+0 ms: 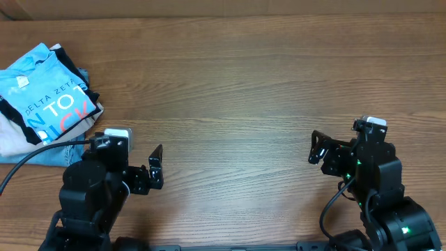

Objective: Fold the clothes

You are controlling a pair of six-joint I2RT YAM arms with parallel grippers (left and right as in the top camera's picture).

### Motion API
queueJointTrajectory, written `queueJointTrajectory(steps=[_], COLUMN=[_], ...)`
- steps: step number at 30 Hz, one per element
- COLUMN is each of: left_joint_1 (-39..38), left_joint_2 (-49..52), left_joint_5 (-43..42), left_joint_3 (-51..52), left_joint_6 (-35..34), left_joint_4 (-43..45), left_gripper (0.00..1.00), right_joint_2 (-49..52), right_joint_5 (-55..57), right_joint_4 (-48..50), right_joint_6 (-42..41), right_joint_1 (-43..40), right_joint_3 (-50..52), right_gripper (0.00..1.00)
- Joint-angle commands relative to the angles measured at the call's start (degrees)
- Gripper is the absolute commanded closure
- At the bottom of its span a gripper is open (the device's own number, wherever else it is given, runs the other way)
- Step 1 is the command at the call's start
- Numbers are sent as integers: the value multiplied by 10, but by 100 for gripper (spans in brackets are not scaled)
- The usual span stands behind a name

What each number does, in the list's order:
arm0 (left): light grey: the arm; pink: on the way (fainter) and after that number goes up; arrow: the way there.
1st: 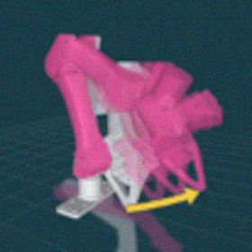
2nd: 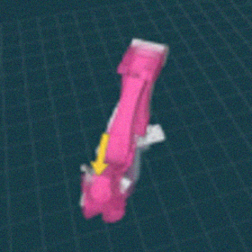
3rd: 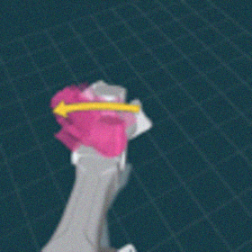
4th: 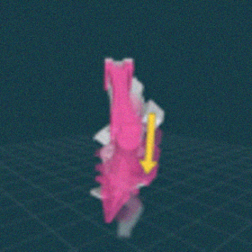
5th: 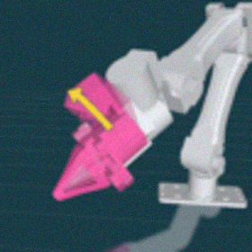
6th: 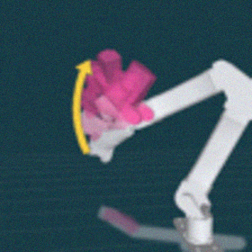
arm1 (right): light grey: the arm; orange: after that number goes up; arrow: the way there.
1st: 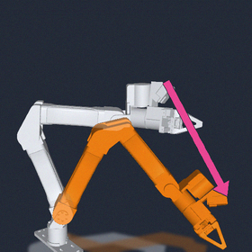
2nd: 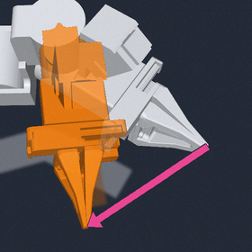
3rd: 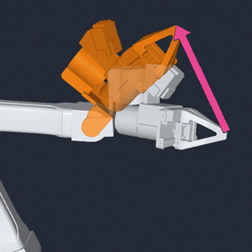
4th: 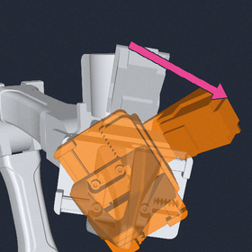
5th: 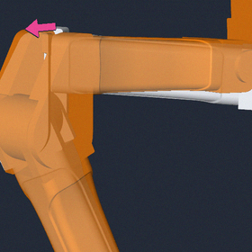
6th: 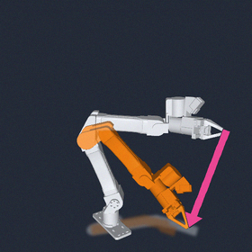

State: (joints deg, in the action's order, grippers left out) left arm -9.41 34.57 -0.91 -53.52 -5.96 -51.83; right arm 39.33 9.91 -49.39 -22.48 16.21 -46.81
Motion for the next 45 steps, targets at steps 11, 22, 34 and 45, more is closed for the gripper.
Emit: queueJointTrajectory(steps=[11, 22, 34, 45], left_joint_1=[-4, -4, -4, -4], left_joint_2=[-2, -2, -2, -2], left_joint_5=[15, 15, 15, 15], left_joint_3=[9, 9, 9, 9], left_joint_6=[8, 8, 8, 8], left_joint_4=[-84, -84, -84, -84], left_gripper=[0, 0, 0, 0], right_joint_2=[22, -16, -210, -390], right_joint_5=[10, 10, 10, -35], right_joint_4=[-9, -9, -44, 112], right_joint_6=[-3, -3, 22, 65], right_joint_1=[-2, 0, -23, -50], right_joint_3=[4, 5, 29, 219], right_gripper=[0, 0, 0, 0])
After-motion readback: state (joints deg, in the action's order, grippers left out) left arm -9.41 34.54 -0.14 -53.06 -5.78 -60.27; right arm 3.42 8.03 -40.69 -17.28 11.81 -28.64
